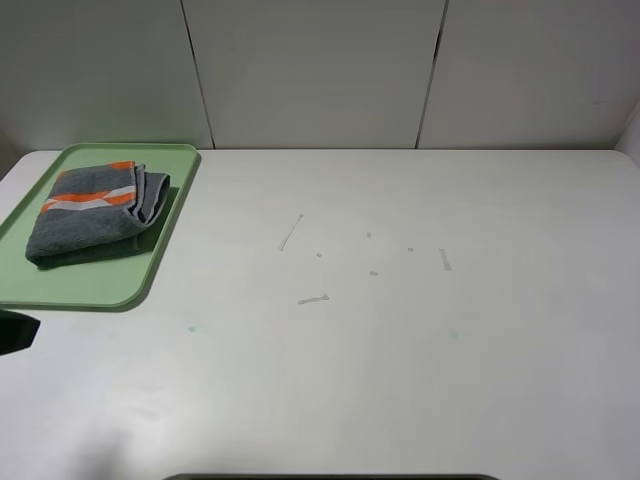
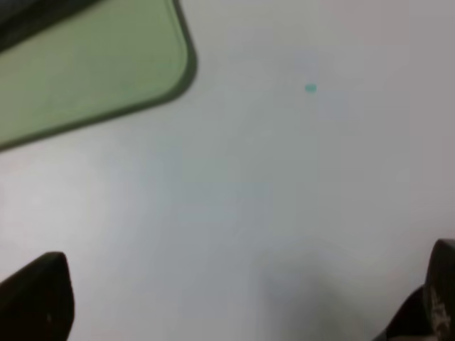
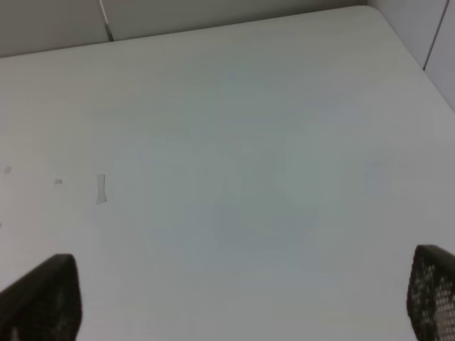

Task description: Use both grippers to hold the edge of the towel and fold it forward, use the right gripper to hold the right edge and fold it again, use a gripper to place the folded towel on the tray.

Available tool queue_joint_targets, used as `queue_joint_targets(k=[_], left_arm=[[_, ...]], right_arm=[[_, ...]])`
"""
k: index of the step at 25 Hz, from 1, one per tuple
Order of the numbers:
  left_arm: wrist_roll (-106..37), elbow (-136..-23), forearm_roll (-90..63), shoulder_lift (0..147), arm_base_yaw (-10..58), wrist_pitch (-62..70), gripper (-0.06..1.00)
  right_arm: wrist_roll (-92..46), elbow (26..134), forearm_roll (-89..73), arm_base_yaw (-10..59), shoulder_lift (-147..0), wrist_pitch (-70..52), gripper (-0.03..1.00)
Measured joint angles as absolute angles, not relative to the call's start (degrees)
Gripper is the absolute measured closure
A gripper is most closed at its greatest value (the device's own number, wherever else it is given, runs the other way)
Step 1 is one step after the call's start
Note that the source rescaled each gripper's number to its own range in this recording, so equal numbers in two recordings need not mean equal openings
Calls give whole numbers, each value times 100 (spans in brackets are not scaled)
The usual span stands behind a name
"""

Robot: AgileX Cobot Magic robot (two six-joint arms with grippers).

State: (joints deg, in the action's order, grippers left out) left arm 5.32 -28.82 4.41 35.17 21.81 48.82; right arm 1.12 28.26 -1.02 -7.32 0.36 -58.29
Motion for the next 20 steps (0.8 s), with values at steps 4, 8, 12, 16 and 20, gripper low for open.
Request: queue_joint_targets(k=[4,8,12,16,20], left_arm=[[273,-2801,192,2966,2187,4879,-6],[93,-2799,42,2653,2187,4874,-6],[62,-2950,0,2568,2187,5316,-6],[-363,-3012,0,2568,2187,5956,-6],[-611,-2864,-95,2406,2187,6088,-6]], right_arm=[[112,2826,-102,-732,36,-5829,-3],[112,2826,-102,-732,36,-5834,-3],[112,2826,-102,-732,36,-5834,-3],[112,2826,-102,-732,36,-5834,-3],[112,2826,-102,-732,36,-5834,-3]])
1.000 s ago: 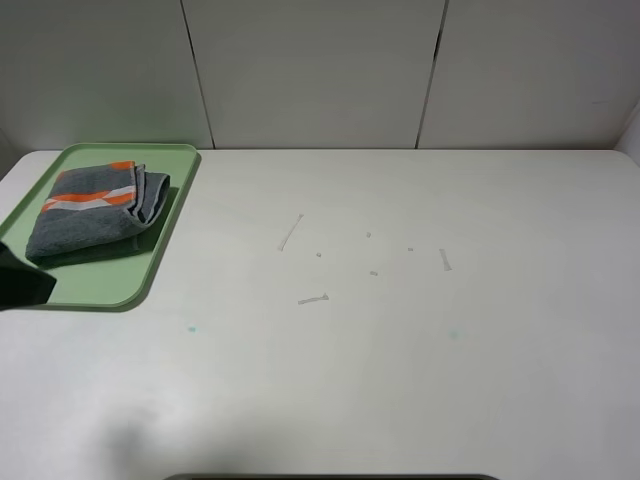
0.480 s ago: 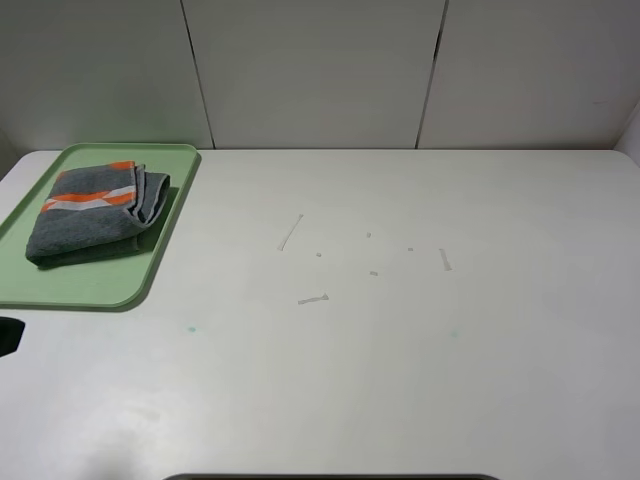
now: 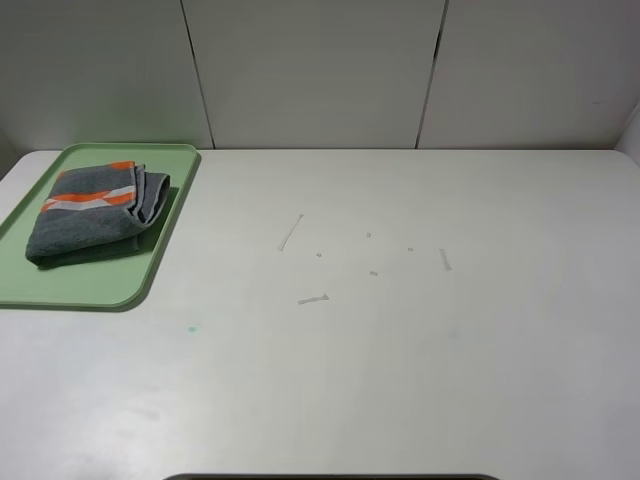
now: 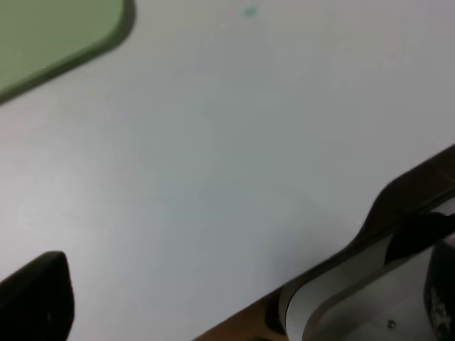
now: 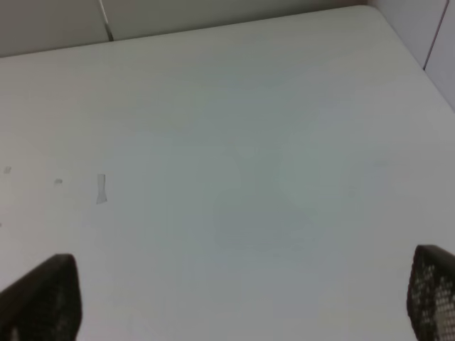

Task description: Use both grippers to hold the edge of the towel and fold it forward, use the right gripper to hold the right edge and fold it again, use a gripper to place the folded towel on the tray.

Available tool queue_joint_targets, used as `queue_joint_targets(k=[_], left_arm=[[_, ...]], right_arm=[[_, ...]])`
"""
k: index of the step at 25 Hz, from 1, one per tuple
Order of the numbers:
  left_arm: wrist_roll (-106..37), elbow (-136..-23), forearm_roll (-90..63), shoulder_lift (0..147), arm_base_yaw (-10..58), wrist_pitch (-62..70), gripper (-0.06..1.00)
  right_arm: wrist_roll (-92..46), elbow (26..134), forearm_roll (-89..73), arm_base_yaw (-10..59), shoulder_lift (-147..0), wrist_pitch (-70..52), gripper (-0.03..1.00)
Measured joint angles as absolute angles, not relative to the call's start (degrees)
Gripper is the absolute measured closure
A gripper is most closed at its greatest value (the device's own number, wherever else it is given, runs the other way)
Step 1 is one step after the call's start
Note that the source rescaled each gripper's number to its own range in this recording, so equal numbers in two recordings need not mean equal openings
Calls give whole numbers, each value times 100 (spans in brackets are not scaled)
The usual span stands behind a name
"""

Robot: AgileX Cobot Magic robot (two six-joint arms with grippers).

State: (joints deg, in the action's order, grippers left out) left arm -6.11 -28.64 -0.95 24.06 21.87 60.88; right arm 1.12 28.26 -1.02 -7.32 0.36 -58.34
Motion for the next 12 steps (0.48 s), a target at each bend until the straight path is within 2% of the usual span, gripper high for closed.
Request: queue_joint_targets(k=[6,12], left_arm=[[-655,-2836,-177,1283,2044,6052,-6],[-883,-2836,-295,170,757,6053,-6]], right_arm=[[112,2826,-102,-732,36,-5834,-3],[112,2826,-102,-732,36,-5827,-3]])
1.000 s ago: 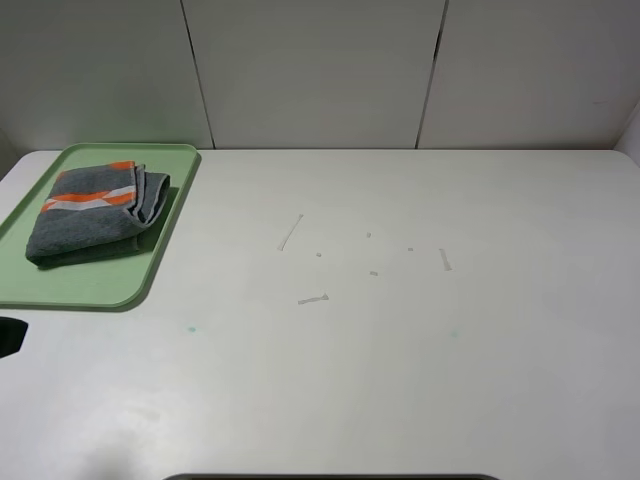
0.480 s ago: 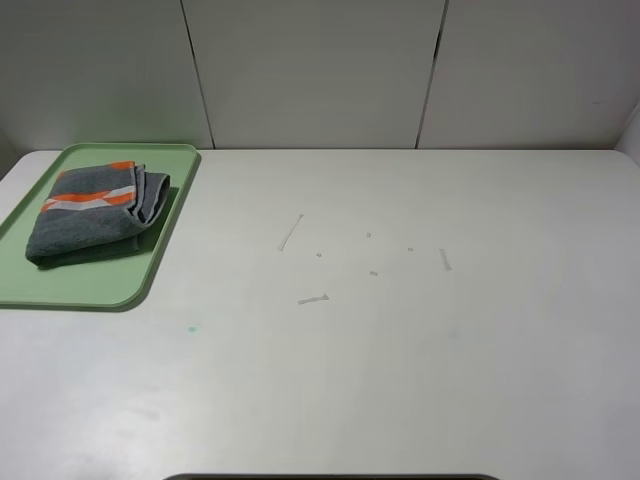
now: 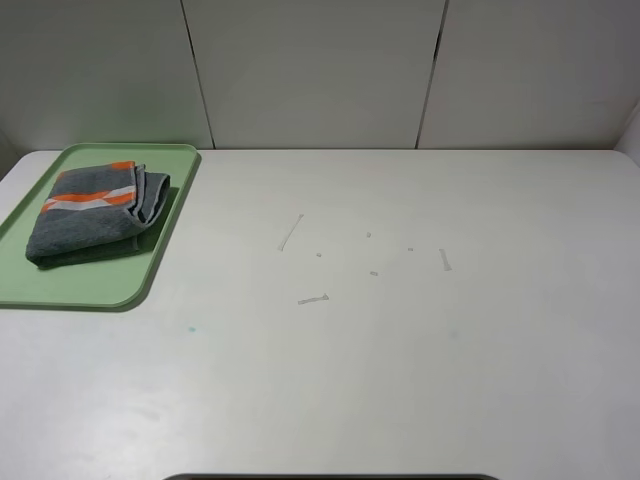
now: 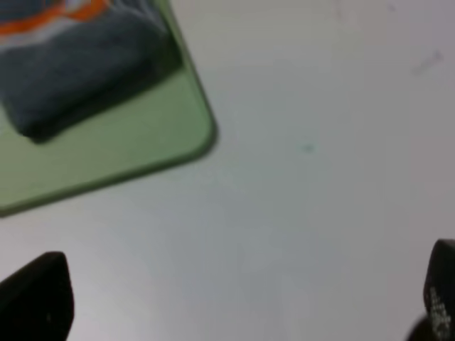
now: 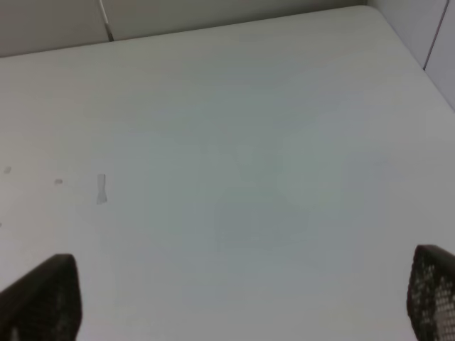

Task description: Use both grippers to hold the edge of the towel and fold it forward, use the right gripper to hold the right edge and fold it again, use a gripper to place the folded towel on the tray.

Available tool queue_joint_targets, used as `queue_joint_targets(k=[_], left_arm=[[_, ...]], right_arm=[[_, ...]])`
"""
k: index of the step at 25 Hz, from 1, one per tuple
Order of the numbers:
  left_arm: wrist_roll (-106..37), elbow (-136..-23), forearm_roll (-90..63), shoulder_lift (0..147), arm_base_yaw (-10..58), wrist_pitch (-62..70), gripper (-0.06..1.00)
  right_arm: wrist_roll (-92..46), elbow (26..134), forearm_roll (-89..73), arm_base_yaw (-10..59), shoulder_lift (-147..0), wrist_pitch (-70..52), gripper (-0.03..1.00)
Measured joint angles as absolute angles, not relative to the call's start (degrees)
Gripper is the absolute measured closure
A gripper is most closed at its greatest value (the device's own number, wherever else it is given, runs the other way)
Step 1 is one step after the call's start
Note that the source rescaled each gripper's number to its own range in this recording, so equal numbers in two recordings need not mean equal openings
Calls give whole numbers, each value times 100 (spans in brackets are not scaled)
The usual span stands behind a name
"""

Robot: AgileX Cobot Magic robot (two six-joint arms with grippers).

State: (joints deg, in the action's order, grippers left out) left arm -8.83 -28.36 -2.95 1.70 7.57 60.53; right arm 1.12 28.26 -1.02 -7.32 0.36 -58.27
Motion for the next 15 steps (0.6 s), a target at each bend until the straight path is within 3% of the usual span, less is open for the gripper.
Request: queue_joint_targets(k=[5,15], left_arm=[[-1244,-2836,-654,-23,147,6118,-6],[-1249,-2836,-716,-23,117,6142,-6]], right_arm=[[112,2826,-102,-732,36,-5826,-3],[112,2826,-102,-732,36,-5826,-3]])
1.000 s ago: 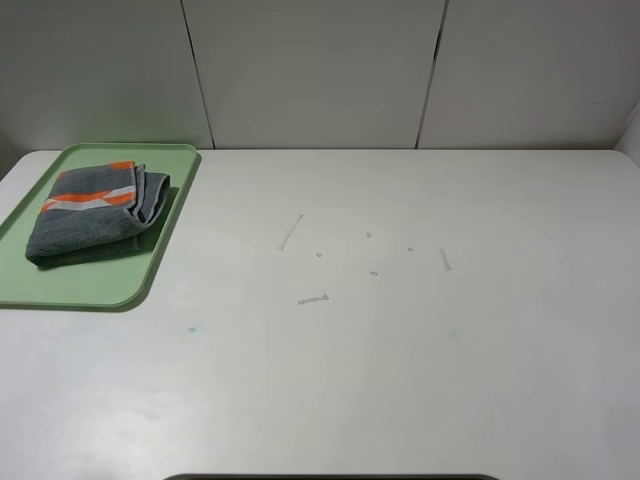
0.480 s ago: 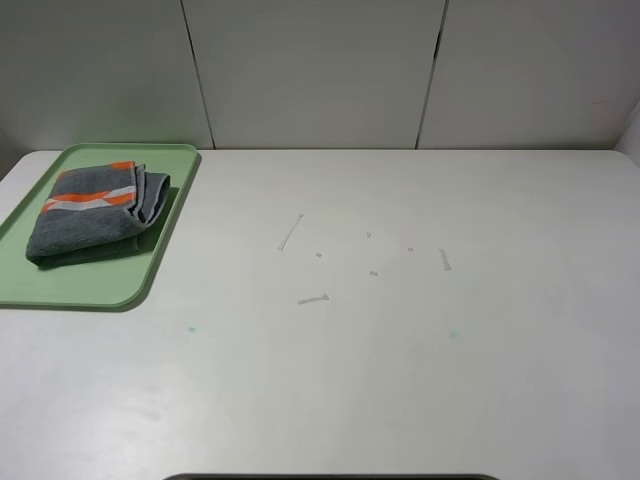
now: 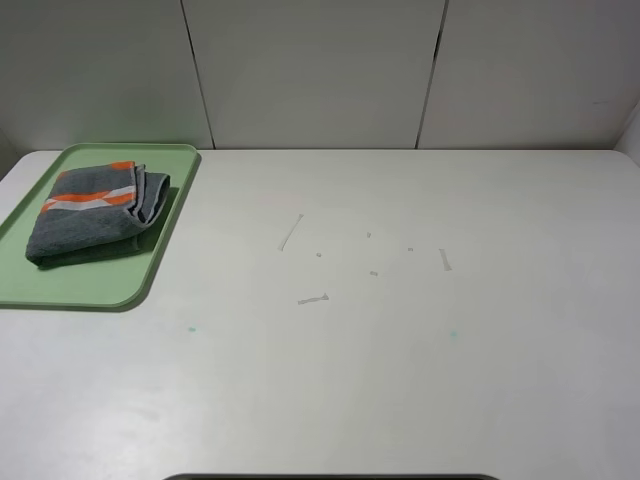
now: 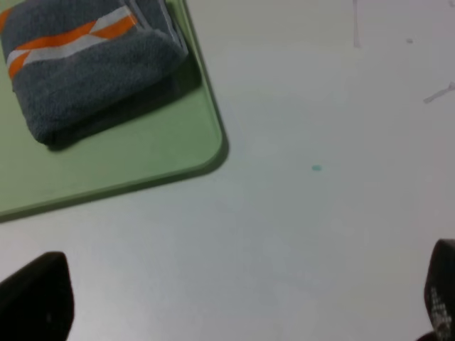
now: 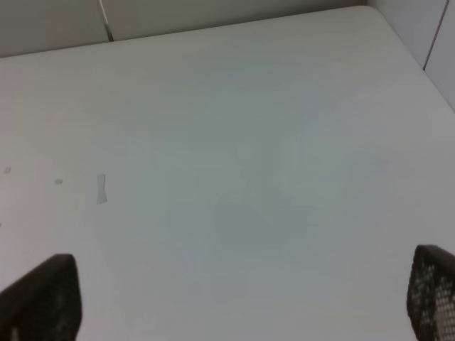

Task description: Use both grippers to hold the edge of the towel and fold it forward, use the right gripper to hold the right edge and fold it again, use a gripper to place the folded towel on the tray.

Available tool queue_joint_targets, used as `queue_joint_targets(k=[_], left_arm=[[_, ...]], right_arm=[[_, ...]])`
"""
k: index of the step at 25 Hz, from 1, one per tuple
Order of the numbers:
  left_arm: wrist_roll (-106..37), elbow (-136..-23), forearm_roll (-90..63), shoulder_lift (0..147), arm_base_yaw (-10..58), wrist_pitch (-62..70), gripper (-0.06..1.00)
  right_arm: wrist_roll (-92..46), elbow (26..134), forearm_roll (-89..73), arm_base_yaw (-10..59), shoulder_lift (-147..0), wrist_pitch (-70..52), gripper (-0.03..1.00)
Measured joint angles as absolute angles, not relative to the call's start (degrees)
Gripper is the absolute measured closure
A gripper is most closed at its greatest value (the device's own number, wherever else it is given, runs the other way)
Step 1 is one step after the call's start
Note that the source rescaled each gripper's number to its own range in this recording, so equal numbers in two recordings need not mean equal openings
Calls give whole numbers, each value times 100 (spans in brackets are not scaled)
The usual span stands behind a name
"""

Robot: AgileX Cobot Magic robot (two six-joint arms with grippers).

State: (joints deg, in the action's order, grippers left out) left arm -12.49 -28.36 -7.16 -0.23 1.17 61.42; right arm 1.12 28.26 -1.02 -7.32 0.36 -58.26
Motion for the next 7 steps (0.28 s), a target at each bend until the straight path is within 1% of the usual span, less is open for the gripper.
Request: queue_joint_targets(k=[7], left_arm=[[-1249,-2836,-716,-23,117,6142,-6]], right_arm=[[112,2826,-102,-732,36,-5826,-3]])
